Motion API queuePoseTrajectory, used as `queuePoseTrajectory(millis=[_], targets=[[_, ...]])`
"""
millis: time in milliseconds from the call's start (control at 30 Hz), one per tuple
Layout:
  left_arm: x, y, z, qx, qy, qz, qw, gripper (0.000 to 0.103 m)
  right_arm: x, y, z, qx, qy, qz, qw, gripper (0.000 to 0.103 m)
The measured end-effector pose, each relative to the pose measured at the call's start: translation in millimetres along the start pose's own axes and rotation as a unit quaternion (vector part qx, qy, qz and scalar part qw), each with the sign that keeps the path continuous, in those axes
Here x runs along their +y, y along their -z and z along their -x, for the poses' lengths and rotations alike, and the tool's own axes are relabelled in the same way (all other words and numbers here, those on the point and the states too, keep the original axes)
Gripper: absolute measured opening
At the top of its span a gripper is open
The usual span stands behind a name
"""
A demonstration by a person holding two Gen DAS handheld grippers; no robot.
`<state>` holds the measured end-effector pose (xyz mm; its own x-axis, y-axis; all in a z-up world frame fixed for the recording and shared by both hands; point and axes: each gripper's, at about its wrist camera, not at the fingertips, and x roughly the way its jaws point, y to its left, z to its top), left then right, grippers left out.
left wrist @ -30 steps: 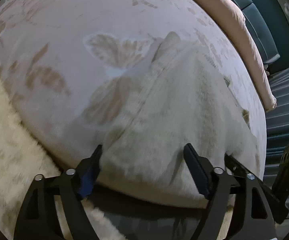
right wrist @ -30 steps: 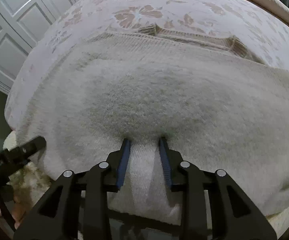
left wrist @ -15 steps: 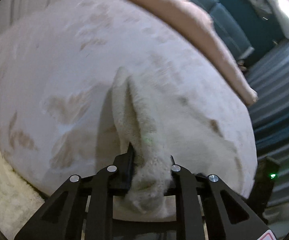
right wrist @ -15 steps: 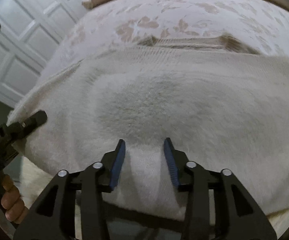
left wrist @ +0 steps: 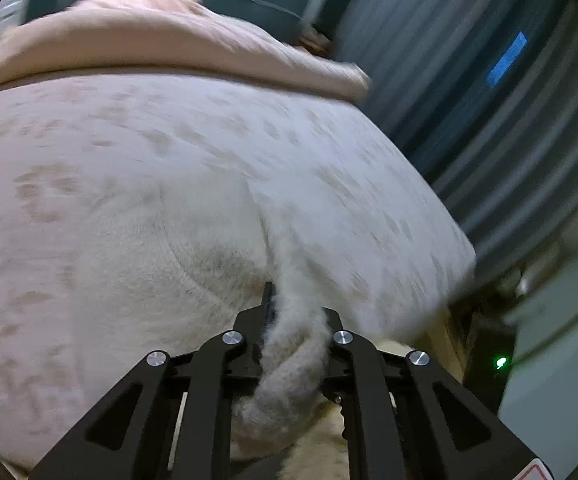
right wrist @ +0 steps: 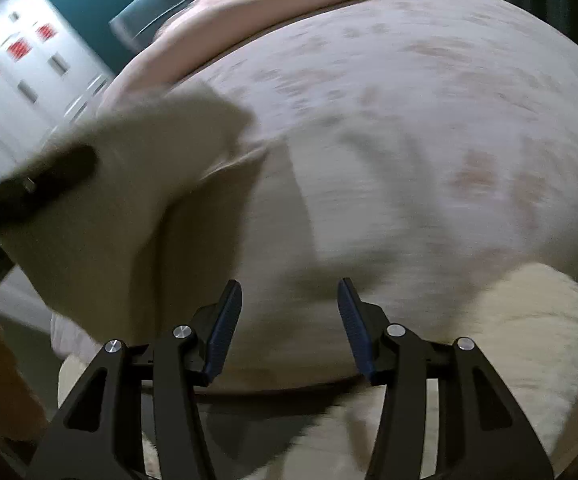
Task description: Fold small clothes
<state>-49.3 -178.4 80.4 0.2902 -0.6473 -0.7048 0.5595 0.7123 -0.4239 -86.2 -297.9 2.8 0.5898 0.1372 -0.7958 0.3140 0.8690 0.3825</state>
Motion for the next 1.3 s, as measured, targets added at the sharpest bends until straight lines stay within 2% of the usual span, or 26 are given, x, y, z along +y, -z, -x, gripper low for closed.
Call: queuePoseTrajectory(millis=[67, 167, 233, 300, 367, 400, 433, 500, 533, 633, 700, 800, 867, 967, 1000, 1067, 1133, 1167, 1200, 1267, 1300], targets=[[-17, 6, -41, 0.036, 0.003, -0.021, 0.9991, 0.008, -22, -1, 7, -0.008, 0.011, -0.022, 1.000, 0.048], [-21, 27, -98, 0.098, -0.017, -0.028, 0.9946, 0.008, -45, -4, 11, -0.015, 0.017, -0.047, 0.999, 0.049], [-13, 37, -112, 0.120, -0.022, -0.012, 0.9924, 0.008, -53, -7, 13, -0.017, 0.017, -0.057, 0.998, 0.050], [-10, 41, -102, 0.117, -0.005, -0.001, 0.9931, 0.010, -58, -10, 16, -0.022, 0.007, -0.059, 0.998, 0.050], [-3, 42, -80, 0.104, -0.004, -0.003, 0.9946, 0.016, -56, -14, 19, -0.025, -0.006, -0.057, 0.998, 0.056], [1, 45, -71, 0.102, -0.002, -0.001, 0.9947, 0.025, -52, -19, 15, -0.026, -0.014, -0.055, 0.998, 0.060], [8, 49, -56, 0.099, -0.003, 0.012, 0.9951, 0.041, -47, -25, 10, -0.026, -0.029, -0.051, 0.998, 0.062], [21, 55, -32, 0.081, -0.013, 0.036, 0.9960, 0.059, -42, -29, 5, -0.022, -0.041, -0.048, 0.998, 0.066], [28, 59, -18, 0.070, -0.020, 0.049, 0.9961, 0.062, -37, -34, -2, -0.013, -0.054, -0.050, 0.997, 0.069], [47, 70, 8, 0.063, -0.038, 0.072, 0.9947, 0.066, -27, -38, -21, 0.022, -0.092, -0.070, 0.993, 0.073], [67, 81, 18, 0.067, -0.072, 0.099, 0.9902, 0.067, -21, -38, -32, 0.046, -0.110, -0.082, 0.989, 0.074], [90, 91, 22, 0.075, -0.095, 0.128, 0.9843, 0.067, -12, -34, -44, 0.076, -0.132, -0.102, 0.983, 0.074], [100, 95, 18, 0.084, -0.108, 0.142, 0.9805, 0.067, -8, -33, -50, 0.089, -0.135, -0.108, 0.981, 0.076], [108, 100, 11, 0.100, -0.135, 0.132, 0.9770, 0.067, 2, -31, -60, 0.108, -0.126, -0.098, 0.981, 0.076], [110, 102, 10, 0.104, -0.134, 0.133, 0.9764, 0.067, 5, -30, -62, 0.111, -0.121, -0.092, 0.982, 0.074], [111, 104, 14, 0.106, -0.129, 0.136, 0.9765, 0.067, 20, -29, -66, 0.110, -0.104, -0.055, 0.987, 0.058], [110, 105, 16, 0.106, -0.132, 0.127, 0.9773, 0.067, 38, -31, -63, 0.093, -0.077, 0.000, 0.993, 0.017], [108, 106, 17, 0.104, -0.131, 0.123, 0.9781, 0.067, 47, -34, -60, 0.082, -0.067, 0.025, 0.994, 0.015], [106, 106, 19, 0.102, -0.127, 0.118, 0.9796, 0.067, 56, -41, -50, 0.064, -0.076, 0.046, 0.994, 0.014], [98, 107, 21, 0.096, -0.115, 0.106, 0.9829, 0.067, 61, -59, -23, 0.027, -0.134, 0.039, 0.990, 0.013], [95, 107, 21, 0.095, -0.110, 0.101, 0.9842, 0.070, 61, -67, -10, 0.009, -0.159, 0.034, 0.987, 0.013]])
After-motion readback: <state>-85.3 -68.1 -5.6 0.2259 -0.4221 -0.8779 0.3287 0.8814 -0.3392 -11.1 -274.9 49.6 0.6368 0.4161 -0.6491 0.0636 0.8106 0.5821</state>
